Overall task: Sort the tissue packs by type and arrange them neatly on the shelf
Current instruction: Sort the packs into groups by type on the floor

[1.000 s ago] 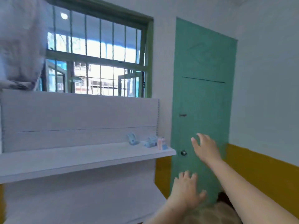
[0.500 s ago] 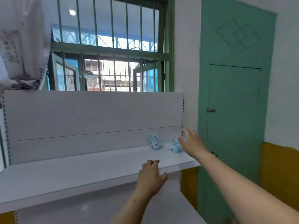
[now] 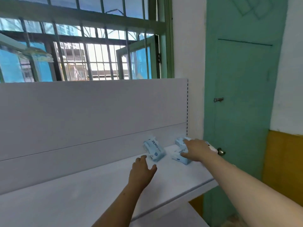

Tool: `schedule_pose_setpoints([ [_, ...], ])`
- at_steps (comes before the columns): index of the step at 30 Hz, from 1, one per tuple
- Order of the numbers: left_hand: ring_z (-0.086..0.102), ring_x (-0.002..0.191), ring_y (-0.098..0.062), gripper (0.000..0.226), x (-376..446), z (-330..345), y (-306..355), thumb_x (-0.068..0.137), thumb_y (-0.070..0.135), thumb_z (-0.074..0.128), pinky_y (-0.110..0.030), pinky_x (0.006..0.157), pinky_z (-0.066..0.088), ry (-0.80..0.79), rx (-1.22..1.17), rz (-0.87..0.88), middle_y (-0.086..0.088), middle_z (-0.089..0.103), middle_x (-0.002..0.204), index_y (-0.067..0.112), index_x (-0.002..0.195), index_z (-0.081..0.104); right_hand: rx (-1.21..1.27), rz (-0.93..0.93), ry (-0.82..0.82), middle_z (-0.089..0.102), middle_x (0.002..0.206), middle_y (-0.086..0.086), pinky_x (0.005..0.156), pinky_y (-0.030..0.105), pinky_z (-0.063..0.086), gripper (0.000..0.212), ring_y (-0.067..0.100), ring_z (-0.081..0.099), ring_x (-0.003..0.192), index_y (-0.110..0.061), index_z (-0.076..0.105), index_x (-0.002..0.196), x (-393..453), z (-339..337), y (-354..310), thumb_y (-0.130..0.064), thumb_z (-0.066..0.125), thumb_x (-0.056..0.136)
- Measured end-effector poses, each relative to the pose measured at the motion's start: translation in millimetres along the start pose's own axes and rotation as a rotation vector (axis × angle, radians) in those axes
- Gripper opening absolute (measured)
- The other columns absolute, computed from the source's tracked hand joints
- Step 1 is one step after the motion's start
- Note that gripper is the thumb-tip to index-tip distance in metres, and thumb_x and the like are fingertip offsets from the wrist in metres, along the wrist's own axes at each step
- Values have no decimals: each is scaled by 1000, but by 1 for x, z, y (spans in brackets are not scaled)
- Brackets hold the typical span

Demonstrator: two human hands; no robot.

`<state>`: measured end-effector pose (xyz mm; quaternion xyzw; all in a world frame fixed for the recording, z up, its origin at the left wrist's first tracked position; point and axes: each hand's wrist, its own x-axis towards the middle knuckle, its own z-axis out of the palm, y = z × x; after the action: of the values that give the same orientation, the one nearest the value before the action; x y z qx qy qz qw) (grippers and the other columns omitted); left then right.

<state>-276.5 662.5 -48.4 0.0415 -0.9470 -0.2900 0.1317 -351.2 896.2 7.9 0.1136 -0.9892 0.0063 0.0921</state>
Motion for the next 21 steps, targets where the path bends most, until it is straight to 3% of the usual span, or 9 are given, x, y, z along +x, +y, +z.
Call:
schedule_pose_setpoints([
  [2, 47, 131, -25, 68, 28, 7, -14, 93, 47, 58, -36, 107, 41, -37, -79, -31, -11, 46, 146, 12, 147, 36, -102, 0, 14, 34, 156, 9, 110, 36, 33, 81, 28, 41, 136, -21, 27, 152, 17, 24, -5, -66, 47, 87],
  [5, 54, 124, -29, 61, 70, 17, -28, 93, 41, 62, -28, 95, 42, -72, -201, -19, -14, 54, 138, 5, 138, 45, -164, 108, -3, 46, 146, 17, 116, 41, 23, 89, 32, 40, 135, -16, 32, 149, 36, 58, -9, -76, 38, 85],
  [9, 59, 120, -31, 68, 118, 33, -34, 87, 45, 69, -31, 94, 45, -154, -398, -1, -13, 59, 134, 4, 137, 46, -136, 262, -39, 29, 156, 22, 121, 47, 11, 103, 35, 19, 147, -14, 16, 155, 54, 85, -15, -82, 35, 81],
  [11, 62, 115, -28, 80, 140, 48, -37, 76, 57, 69, -33, 93, 49, -176, -484, -17, -11, 62, 133, 8, 136, 48, -98, 296, -35, 26, 157, 18, 120, 44, 14, 98, 33, 19, 147, -12, 18, 155, 57, 92, -21, -76, 40, 85],
  [13, 62, 112, -27, 82, 154, 61, -37, 75, 50, 74, -30, 88, 47, -179, -602, -77, -6, 61, 130, 5, 137, 44, -74, 305, -5, 27, 158, 12, 118, 40, 16, 90, 28, 21, 146, -12, 23, 153, 58, 101, -27, -71, 42, 87],
  [15, 61, 114, -28, 73, 158, 65, -34, 85, 32, 76, -29, 87, 45, -159, -681, -129, -8, 58, 127, -1, 138, 38, -30, 302, 47, 29, 157, 6, 117, 40, 17, 83, 26, 22, 146, -17, 29, 150, 61, 111, -30, -70, 41, 87],
  [19, 63, 110, -27, 59, 168, 80, -38, 86, 24, 75, -27, 83, 43, -158, -736, -118, -12, 63, 124, -1, 131, 46, 228, 364, -18, 13, 162, 12, 119, 45, 11, 70, 36, 9, 149, -35, 29, 150, 64, 125, -29, -61, 49, 88],
  [21, 65, 101, -25, 48, 176, 83, -37, 85, 24, 76, -27, 80, 45, -160, -789, -124, -13, 67, 118, 0, 123, 58, 443, 404, -54, 25, 156, 17, 118, 41, 21, 65, 35, 23, 144, -41, 32, 145, 64, 126, -30, -65, 49, 87],
])
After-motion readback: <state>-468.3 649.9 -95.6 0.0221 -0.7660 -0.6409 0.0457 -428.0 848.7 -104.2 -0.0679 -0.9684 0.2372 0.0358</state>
